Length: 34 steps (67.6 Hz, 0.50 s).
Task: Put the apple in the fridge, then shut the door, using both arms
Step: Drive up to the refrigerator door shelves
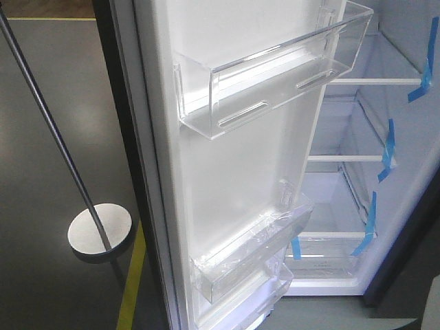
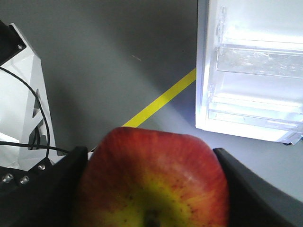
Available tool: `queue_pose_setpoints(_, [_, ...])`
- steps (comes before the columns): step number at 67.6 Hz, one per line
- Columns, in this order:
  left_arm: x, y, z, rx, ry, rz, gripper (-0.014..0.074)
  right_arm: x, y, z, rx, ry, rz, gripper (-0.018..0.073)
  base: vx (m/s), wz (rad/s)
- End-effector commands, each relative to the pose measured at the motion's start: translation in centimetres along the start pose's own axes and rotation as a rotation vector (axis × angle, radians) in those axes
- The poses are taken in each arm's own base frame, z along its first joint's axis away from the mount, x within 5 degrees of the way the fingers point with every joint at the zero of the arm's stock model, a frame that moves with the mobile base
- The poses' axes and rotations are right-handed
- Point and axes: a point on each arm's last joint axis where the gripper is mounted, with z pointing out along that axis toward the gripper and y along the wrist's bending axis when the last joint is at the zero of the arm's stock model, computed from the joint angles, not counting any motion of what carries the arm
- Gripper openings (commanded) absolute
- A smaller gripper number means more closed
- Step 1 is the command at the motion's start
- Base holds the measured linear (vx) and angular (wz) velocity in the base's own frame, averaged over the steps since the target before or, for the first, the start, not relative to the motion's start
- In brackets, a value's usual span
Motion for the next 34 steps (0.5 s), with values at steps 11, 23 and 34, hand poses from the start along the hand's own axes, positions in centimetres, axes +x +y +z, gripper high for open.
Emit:
queue_pose_setpoints(11, [-0.31, -0.02, -0.09, 0.005, -0.074, -0.006, -0.0006, -1.05, 0.21, -0.60, -0.008, -0.081, -0.003, 0.0212, 0.07, -0.02])
queue_pose_setpoints(23, [-0.31, -0.02, -0.09, 0.005, -0.074, -0.006, -0.0006, -1.06, 0.20, -0.57, -0.008, -0.080, -0.003, 0.0212, 0.06, -0.02])
queue_pose_setpoints(34, [-0.31, -0.02, -0.09, 0.005, -0.074, -0.006, -0.0006, -0.93, 0.27, -0.56, -0.015, -0.066, 0.001, 0.0212, 0.00, 0.00])
